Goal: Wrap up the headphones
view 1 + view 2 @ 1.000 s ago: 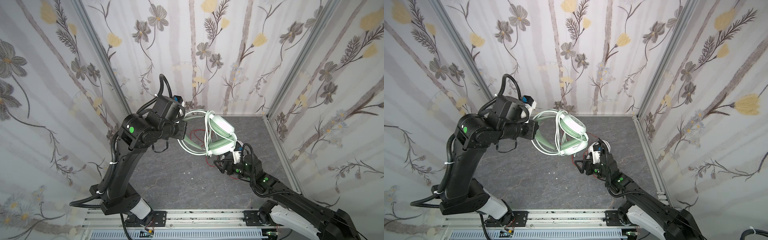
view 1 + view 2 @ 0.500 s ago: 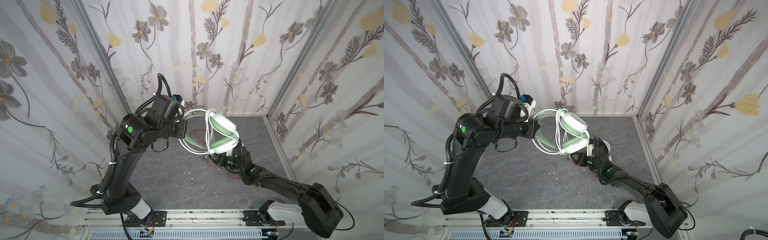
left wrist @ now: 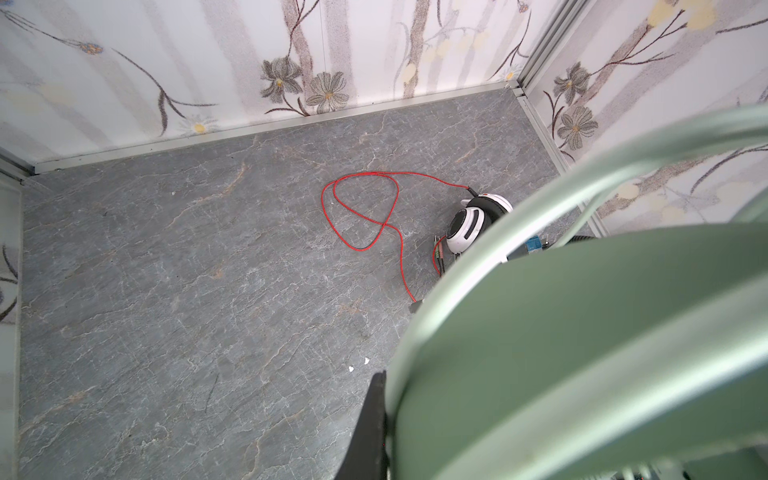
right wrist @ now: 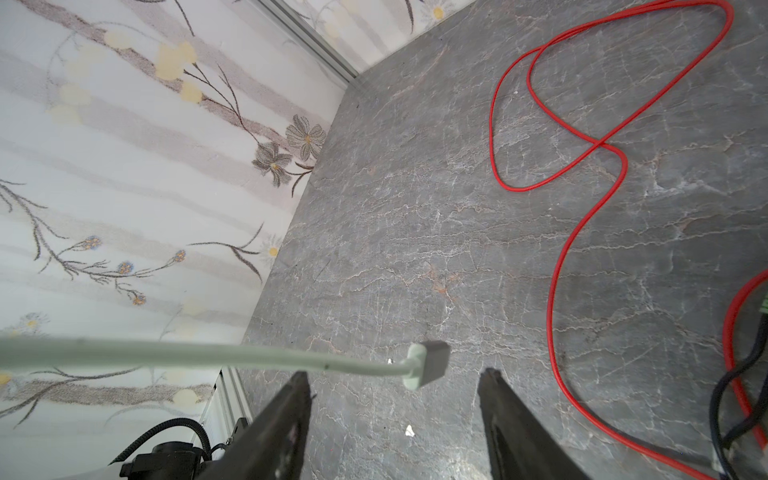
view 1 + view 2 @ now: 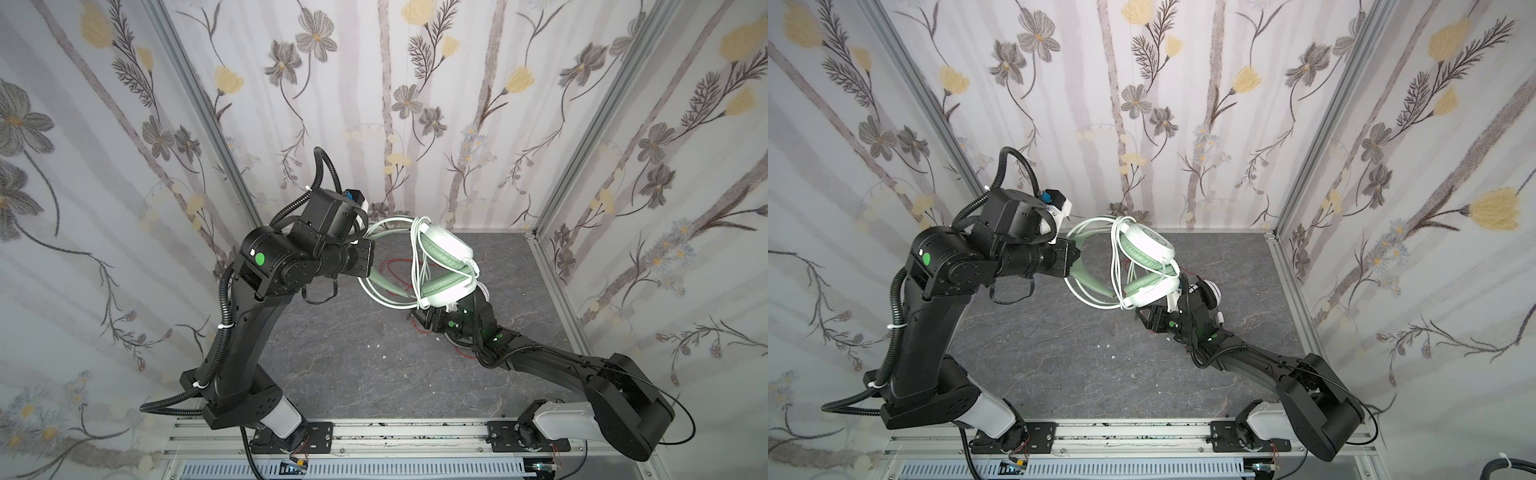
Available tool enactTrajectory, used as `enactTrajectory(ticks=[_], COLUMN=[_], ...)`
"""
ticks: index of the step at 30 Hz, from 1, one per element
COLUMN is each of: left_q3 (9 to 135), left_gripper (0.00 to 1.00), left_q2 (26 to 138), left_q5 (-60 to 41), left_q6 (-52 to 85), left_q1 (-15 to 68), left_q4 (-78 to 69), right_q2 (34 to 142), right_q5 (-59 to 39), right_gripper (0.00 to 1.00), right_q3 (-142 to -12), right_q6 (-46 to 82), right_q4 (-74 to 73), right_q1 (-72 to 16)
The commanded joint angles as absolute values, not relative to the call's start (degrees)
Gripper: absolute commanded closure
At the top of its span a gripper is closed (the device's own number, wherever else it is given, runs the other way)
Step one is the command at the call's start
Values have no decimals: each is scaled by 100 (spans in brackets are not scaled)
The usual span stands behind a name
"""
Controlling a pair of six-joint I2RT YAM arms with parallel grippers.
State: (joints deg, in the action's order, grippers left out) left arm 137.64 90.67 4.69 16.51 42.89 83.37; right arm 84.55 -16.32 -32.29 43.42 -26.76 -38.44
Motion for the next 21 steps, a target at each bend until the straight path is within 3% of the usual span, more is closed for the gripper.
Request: enactTrajectory(ticks=[1,21], left_q3=[13806,13816], left_gripper=[100,100], left_q2=[9052,9054], left_q5=[356,220], left_q6=[1855,1976], left_q1=[4280,4263], left_q4=[8012,7848], right_q2=[8456,9106], right_q5=[-1524,-1400], right_gripper=[35,47], right_q3=[-3136,-3310], right_q6=[4407,4368], right_q4=[-3033,-3647], right_q1=[-3876,-4010])
